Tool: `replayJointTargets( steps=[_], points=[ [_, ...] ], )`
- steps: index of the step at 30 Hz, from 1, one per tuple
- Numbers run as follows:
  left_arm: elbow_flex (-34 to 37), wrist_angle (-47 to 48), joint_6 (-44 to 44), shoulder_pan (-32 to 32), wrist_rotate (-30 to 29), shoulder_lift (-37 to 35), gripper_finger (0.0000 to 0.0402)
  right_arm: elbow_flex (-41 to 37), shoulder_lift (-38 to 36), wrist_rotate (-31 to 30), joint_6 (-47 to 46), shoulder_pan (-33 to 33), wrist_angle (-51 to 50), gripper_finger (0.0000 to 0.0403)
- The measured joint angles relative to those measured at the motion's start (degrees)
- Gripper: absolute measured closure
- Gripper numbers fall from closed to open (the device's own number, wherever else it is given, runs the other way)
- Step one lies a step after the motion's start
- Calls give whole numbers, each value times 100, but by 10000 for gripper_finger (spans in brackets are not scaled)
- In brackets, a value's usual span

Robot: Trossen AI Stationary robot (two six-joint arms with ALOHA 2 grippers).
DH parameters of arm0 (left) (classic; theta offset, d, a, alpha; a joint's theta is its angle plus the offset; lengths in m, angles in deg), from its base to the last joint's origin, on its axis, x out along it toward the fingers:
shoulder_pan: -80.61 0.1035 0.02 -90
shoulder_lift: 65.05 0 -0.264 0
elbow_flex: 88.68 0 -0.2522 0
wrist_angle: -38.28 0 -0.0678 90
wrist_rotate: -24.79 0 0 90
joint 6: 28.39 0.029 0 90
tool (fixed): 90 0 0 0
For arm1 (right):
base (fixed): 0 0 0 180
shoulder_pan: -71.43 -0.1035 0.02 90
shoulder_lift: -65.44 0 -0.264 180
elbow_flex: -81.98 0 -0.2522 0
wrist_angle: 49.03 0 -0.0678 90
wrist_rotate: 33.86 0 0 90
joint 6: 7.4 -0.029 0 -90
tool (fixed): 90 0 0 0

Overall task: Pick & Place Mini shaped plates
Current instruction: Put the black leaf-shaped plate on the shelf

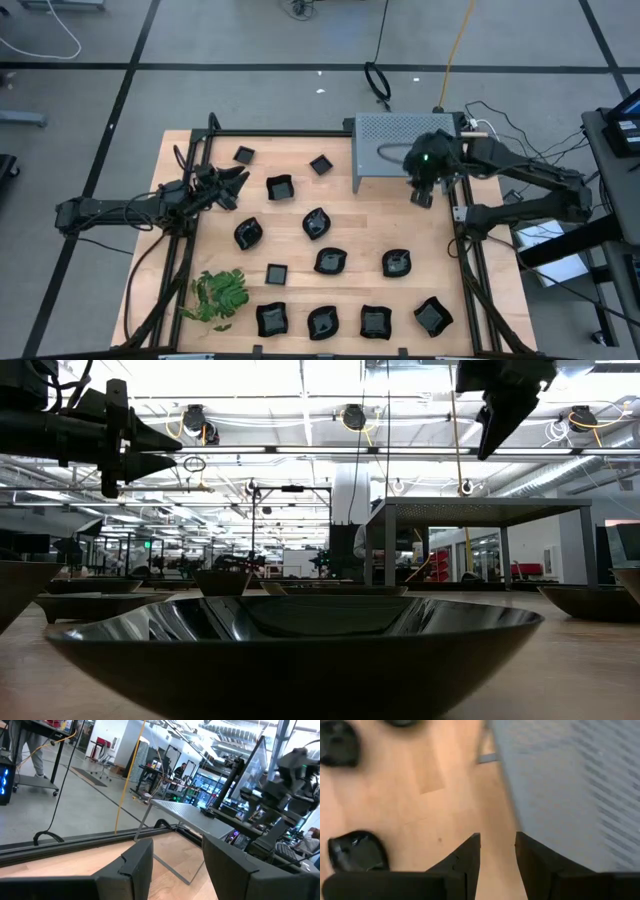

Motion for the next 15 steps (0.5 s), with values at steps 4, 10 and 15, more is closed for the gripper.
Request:
replayJointTargets(
  steps=[4, 10, 15],
  points=[
    [0, -2, -2, -1, -1, 0, 229, -437, 2, 1, -9, -807, 283, 293],
    [-1, 0, -2, -1, 0, 0, 229, -1670, 7, 583, -410, -2365, 1112, 293],
    [-1, 0, -1, 0, 1, -1, 229, -2524, 174, 780, -748, -3903, 2572, 293]
  ],
)
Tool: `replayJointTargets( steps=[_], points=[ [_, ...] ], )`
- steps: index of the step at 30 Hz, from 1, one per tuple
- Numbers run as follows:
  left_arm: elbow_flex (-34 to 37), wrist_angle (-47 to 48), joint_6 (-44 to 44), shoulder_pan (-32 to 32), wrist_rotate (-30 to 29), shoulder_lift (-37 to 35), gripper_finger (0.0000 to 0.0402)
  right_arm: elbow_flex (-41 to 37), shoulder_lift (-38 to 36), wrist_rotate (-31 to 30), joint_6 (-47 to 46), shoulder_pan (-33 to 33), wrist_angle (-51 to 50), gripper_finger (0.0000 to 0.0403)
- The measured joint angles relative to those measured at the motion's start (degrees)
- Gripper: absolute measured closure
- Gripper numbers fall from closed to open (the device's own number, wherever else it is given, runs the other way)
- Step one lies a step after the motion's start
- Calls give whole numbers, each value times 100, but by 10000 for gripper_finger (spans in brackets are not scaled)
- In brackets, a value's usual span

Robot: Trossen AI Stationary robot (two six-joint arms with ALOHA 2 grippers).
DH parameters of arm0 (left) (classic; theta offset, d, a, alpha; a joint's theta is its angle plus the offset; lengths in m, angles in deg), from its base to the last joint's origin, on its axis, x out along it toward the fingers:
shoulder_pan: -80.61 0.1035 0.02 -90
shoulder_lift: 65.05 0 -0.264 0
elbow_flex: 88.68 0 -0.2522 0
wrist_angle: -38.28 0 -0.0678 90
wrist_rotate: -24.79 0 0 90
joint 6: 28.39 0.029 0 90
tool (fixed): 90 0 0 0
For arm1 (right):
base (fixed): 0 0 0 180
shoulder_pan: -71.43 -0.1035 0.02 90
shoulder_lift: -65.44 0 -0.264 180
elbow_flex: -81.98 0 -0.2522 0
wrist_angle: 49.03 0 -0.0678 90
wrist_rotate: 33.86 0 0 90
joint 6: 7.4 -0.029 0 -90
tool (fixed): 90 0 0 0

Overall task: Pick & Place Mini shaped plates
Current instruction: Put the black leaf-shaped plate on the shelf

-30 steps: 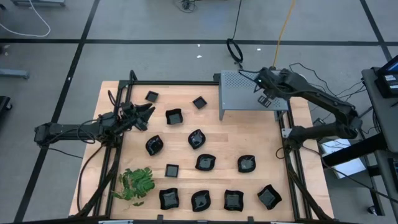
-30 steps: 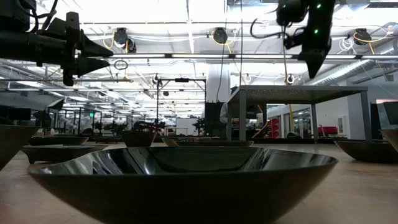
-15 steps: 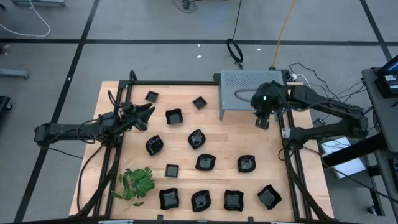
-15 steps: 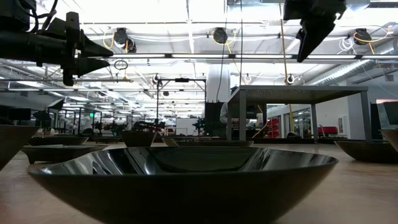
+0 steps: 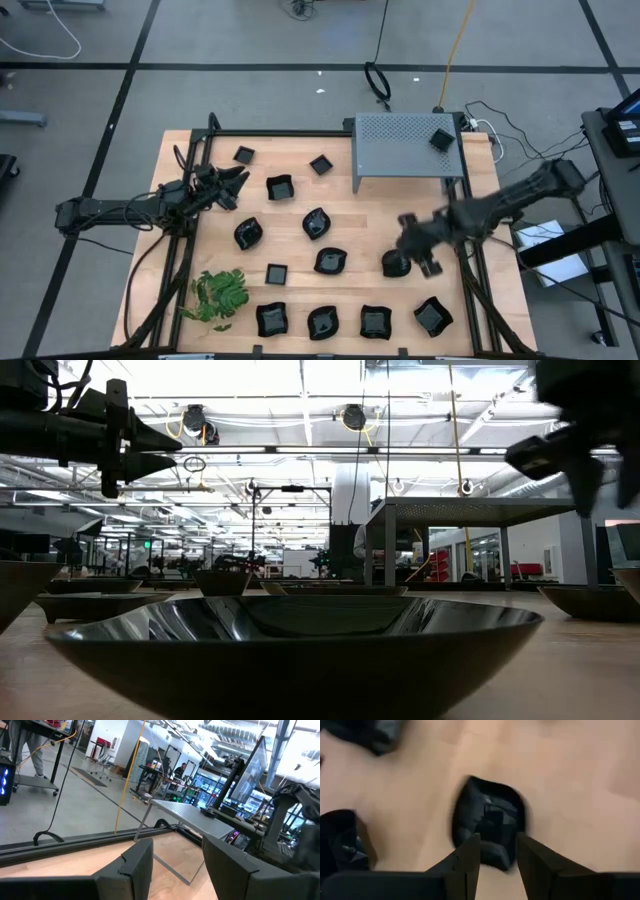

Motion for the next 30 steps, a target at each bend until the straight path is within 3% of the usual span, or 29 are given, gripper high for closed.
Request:
replayJointTargets(
  steps=[6, 11, 24, 30],
  points=[
    [-1, 0, 1, 0, 0, 1, 229, -195, 651, -1042, -53, -1106, 1178, 293],
    [2, 0, 0, 0, 0, 1, 229, -195, 1235, -1095, -500, -1445, 1299, 293],
    [1, -2, -1, 0, 0, 0, 229, -195, 2096, -1579, -463, -1593, 1451, 264],
    [0, -2, 1, -1, 0, 1, 229, -190, 2242, -1584, -413, -1593, 1449, 273]
  ],
)
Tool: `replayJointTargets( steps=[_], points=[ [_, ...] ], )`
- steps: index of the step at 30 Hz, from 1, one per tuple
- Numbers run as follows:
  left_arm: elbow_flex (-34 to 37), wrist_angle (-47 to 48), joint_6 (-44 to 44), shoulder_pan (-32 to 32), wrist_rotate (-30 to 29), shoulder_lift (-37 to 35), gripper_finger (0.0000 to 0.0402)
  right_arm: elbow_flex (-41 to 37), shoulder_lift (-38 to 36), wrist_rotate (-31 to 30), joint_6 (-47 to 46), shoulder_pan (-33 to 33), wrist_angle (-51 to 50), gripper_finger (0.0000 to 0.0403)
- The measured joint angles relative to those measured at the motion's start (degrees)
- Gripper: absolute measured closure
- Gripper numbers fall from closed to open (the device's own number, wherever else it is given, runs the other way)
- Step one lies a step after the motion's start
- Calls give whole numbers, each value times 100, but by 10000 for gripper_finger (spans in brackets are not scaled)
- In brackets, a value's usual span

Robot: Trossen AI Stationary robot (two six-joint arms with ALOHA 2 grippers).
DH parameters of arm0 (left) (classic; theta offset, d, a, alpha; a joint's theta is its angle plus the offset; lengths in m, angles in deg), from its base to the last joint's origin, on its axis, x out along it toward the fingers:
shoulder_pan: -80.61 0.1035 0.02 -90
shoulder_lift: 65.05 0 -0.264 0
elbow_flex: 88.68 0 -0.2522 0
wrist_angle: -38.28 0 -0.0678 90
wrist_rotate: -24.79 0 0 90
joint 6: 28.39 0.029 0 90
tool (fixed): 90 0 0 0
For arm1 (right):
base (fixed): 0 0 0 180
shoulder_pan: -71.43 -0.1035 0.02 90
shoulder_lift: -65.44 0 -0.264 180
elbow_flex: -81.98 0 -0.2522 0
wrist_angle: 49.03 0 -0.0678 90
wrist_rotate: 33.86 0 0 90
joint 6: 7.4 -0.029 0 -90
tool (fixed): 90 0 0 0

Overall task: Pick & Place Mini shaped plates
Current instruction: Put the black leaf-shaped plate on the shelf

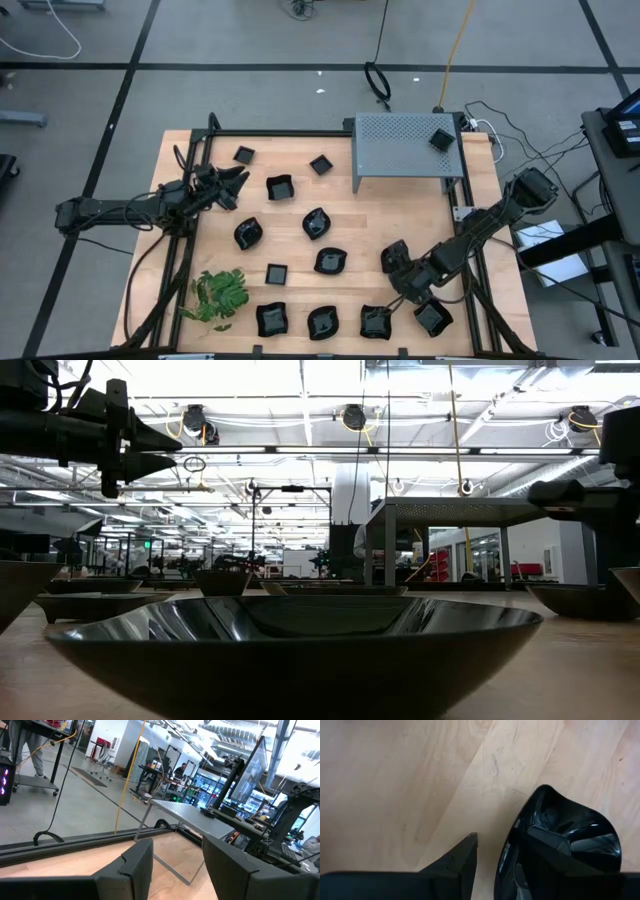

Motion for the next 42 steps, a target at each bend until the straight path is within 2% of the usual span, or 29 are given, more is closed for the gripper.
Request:
replayJointTargets(
  steps=[5, 12, 17, 23, 25, 29, 33, 38, 42],
  points=[
    [2, 1, -1, 1, 0, -1, 229, 0, 3, -232, -5, -4, -68, 308],
    [2, 2, 0, 0, 0, 0, 229, -4, 3, -313, 18, 2, -54, 394],
    [1, 1, -1, 0, 0, 0, 229, -4, -278, -280, 17, 2, -58, 398],
    [0, 2, -2, 1, -1, 0, 229, -4, -1287, -295, -4, 2, -53, 402],
    [1, 2, 0, 2, 0, -2, 229, -4, -1701, -501, 6, 11, -46, 402],
    [0, 2, 0, 1, -1, 0, 229, -4, -2498, -1357, 17, 135, -44, 402],
    [2, 1, -2, 1, 0, -1, 229, -4, -3171, -2073, 345, 559, 21, 402],
    [1, 1, 0, 1, 0, 0, 229, 201, -3782, -2152, 1801, 1455, 271, 402],
    [1, 2, -1, 1, -2, 0, 229, 477, -3985, -2256, 2865, 2479, 262, 402]
  ],
)
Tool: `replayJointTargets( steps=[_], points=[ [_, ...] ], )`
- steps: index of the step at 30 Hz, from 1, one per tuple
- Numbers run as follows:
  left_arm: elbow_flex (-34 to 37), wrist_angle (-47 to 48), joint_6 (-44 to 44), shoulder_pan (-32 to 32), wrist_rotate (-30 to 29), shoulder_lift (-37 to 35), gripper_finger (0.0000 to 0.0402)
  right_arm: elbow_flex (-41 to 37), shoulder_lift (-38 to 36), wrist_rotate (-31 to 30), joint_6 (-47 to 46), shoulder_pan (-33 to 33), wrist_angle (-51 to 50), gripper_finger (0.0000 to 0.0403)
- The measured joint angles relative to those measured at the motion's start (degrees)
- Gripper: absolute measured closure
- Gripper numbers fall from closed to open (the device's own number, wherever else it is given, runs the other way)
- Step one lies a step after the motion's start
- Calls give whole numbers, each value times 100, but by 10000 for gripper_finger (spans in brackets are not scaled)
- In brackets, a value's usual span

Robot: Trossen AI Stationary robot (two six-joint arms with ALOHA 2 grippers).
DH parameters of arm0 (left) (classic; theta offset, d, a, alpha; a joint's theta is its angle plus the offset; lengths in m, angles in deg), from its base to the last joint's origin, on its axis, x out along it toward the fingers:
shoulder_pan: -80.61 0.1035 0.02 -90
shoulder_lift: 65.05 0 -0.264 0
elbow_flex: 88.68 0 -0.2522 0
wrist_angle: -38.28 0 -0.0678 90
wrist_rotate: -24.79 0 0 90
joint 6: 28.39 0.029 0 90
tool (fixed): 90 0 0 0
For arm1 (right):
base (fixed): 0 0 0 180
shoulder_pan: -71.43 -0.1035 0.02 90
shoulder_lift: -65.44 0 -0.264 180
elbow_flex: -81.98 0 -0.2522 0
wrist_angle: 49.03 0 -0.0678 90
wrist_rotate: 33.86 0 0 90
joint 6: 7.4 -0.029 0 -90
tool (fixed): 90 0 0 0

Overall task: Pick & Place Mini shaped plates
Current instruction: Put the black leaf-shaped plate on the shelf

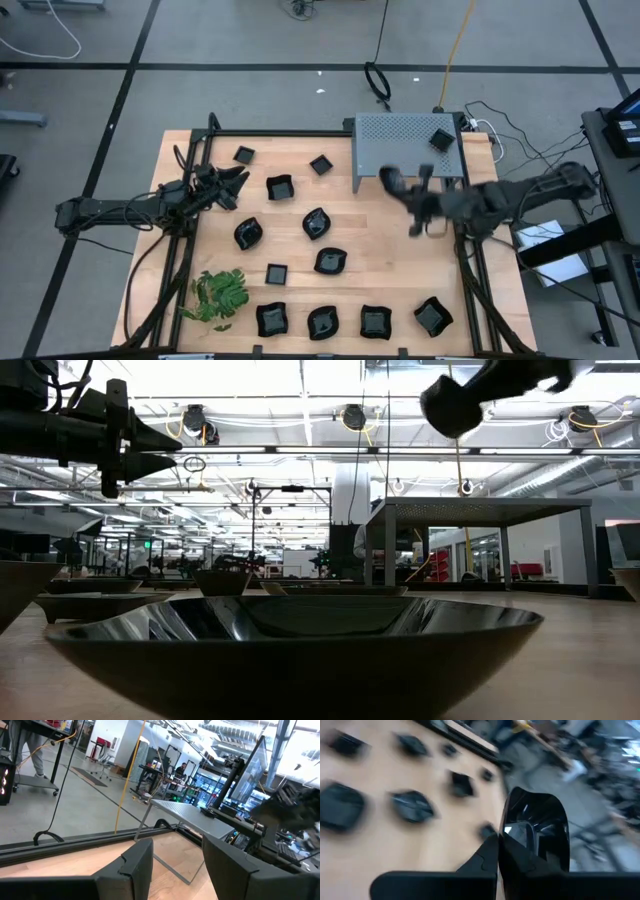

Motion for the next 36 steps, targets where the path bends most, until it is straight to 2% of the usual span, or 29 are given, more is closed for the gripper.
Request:
replayJointTargets(
  steps=[3, 8, 13, 22, 30, 36],
  points=[
    [0, -2, 1, 0, 2, 0, 229, 73, 7, 157, 513, 956, -20, 402],
    [0, -2, 0, 0, 1, -2, 229, 80, 236, 1183, 576, 2609, -286, 403],
    [-1, -2, 1, 0, 0, -1, 229, 80, 657, 1240, 342, 3648, -508, 403],
    [-1, -2, 1, 1, 1, 0, 229, 80, 1078, 1256, 1895, 4179, -579, 403],
    [1, -2, 0, 1, 2, -1, 229, 80, 1088, 1265, 2024, 4596, -782, 403],
    [-1, -1, 1, 0, 0, -2, 229, 80, 1090, 1708, 2028, 4673, -1062, 403]
  ],
)
